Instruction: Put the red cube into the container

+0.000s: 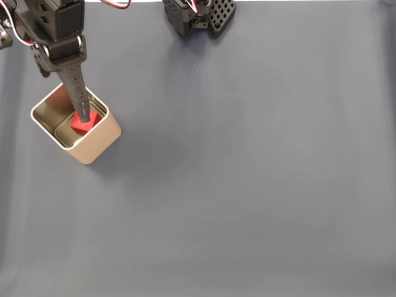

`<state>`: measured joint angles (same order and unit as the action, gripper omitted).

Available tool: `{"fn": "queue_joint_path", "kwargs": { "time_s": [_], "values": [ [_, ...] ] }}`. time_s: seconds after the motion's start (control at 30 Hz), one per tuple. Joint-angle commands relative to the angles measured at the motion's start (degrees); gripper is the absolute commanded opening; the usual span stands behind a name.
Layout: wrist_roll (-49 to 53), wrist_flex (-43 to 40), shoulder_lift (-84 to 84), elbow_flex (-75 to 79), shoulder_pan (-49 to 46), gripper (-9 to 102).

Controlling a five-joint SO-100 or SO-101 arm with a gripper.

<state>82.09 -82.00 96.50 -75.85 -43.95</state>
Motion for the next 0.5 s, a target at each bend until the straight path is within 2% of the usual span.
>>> {"fn": "queue_joint_path", "kwargs": {
  "time_s": [0.0,0.47],
  "values": [
    [-0.35,1.23,2.46,0.53,-0.79,43],
    [0.18,2.37,1.76,0.53,-1.93,43]
  ]
}}
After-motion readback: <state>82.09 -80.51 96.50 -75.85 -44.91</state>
